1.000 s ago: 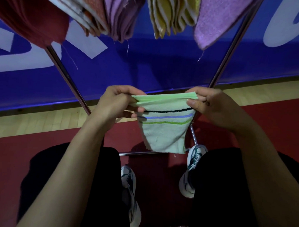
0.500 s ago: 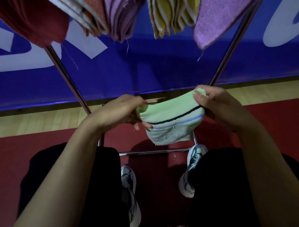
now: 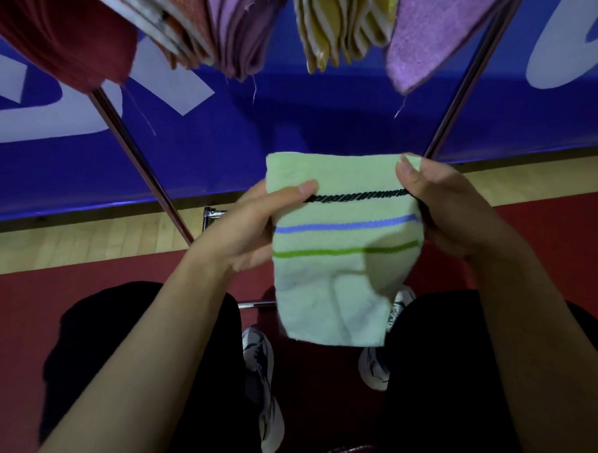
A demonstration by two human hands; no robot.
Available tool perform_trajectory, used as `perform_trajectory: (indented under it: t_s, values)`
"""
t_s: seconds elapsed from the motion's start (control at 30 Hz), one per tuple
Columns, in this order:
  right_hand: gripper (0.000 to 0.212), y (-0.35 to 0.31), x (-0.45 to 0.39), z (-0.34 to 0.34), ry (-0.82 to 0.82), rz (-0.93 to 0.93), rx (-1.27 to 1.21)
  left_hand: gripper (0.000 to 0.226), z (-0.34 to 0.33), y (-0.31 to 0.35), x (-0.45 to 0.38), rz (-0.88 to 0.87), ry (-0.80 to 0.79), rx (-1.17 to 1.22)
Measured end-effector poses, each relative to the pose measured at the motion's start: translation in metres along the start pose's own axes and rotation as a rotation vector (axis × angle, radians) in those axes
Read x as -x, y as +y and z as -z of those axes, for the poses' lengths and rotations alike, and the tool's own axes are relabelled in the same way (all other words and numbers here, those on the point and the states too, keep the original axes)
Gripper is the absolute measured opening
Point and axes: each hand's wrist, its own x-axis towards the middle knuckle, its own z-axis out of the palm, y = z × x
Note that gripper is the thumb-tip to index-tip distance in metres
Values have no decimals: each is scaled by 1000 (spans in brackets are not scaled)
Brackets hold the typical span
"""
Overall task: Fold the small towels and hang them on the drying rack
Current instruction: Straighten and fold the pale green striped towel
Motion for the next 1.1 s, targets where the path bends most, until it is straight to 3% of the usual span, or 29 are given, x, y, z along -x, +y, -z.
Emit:
perform_trajectory:
  t_s: [0.1, 0.2, 0.27, 0.37, 0.4, 0.43, 0.5, 0.57, 0.7, 0.77, 0.83, 0.97, 1.1]
  values:
    - [37, -2, 0, -4, 52, -25, -23, 70, -2, -5, 0, 91, -86, 155]
    - [49, 1, -4, -7, 26, -90, -130, 51, 1, -2, -4, 105, -102, 289]
    - [68, 4, -5, -13, -100, -229, -279, 47, 4, 3, -5, 107, -114, 386]
    - [85, 17, 1, -19, -299, -400, -370, 44, 4, 13, -5, 74, -4, 408]
    - [83, 24, 3, -20, -348, -406, -368, 43, 4, 15, -4, 68, 45, 412]
    - [67, 28, 8, -24, -367, -395, -352, 41, 3, 17, -3, 70, 98, 417]
    - [18, 35, 14, -27, -325, -307, -311, 39, 5, 18, -3, 82, 204, 405]
    - [42, 40, 18, -27, -288, -247, -264, 36, 8, 19, -4, 111, 291, 376]
    - [62, 40, 11, -27, -311, -205, -376, 31, 17, 15, -9, 200, 404, 279]
    - [68, 38, 6, -26, -238, -212, -418, 38, 22, 11, -11, 238, 405, 208]
    - [68, 35, 3, -20, -183, -209, -459, 46, 22, 6, -13, 276, 363, 165]
    - [48, 24, -4, -14, -32, -207, -461, 28, 17, -1, -12, 330, 215, 61]
    - [39, 21, -10, -8, 63, -242, -374, 53, 15, -7, -13, 202, 271, 37]
